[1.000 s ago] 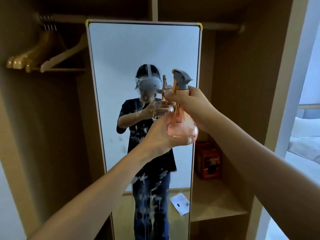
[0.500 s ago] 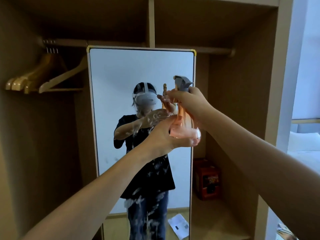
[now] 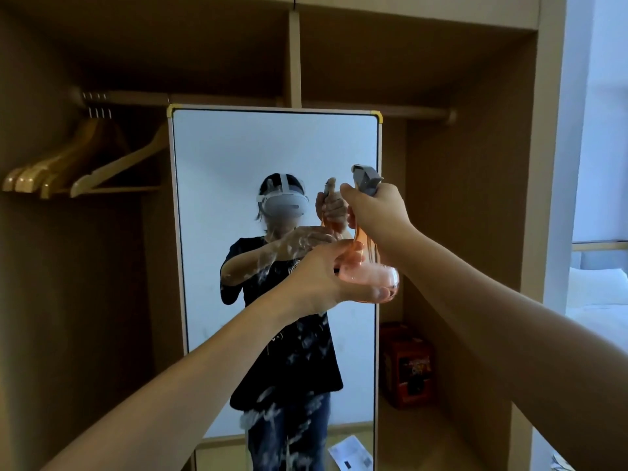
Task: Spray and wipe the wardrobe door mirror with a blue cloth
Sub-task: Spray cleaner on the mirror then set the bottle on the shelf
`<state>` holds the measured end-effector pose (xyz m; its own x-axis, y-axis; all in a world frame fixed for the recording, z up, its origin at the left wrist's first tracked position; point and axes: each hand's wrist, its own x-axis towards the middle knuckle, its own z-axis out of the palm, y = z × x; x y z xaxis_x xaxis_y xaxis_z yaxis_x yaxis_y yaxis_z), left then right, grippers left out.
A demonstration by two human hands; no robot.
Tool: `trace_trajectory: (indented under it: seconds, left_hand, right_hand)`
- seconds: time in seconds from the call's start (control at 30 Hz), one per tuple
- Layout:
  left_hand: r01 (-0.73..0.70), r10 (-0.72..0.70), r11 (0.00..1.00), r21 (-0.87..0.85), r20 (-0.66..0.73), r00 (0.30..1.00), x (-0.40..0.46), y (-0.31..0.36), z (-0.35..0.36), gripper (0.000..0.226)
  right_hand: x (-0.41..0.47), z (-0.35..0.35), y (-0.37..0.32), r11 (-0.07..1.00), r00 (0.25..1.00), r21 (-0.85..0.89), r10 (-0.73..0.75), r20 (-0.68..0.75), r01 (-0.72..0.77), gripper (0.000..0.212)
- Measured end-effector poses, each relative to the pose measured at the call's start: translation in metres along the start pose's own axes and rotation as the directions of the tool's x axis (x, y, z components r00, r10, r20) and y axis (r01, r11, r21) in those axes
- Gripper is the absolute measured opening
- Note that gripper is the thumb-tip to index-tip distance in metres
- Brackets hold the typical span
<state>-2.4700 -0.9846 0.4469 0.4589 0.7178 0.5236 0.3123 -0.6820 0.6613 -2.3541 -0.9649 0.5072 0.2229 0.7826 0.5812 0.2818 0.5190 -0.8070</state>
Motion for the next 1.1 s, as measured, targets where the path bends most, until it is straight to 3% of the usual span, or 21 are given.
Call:
trace_trajectory:
  seconds: [0.13,0.27,0.53,0.8,1.1]
  left_hand:
    - [-0.011,0.011,1.0,-0.028,-0.008,1.0,-0.002,0.0,-0.002,0.037]
    - [-0.03,0.03,1.0,-0.008,-0.032,0.999,-0.007,-0.004,-0.01,0.033]
    - [-0.012,0.017,0.998,0.059,-0.082,0.996,-0.021,-0.01,-0.03,0.038]
    - [0.044,-0.029,0.991,0.123,-0.119,0.992,-0.032,-0.011,-0.039,0.042]
    - [0.062,-0.046,0.99,0.125,-0.125,0.991,-0.045,-0.015,-0.063,0.039]
  right_hand:
    - [-0.004,0.002,-0.004,1.0,0.998,-0.023,0.0,0.056,0.001,0.018]
    - [-0.01,0.011,-0.016,0.998,0.991,-0.055,-0.02,0.129,0.027,0.035]
    - [-0.011,0.04,-0.018,1.0,0.99,0.0,-0.01,0.138,0.01,0.046]
    - [-0.009,0.054,-0.017,0.999,0.997,-0.027,-0.039,0.07,0.041,0.029]
    - [-0.017,0.078,-0.032,0.999,0.975,0.037,-0.024,0.222,0.016,0.021]
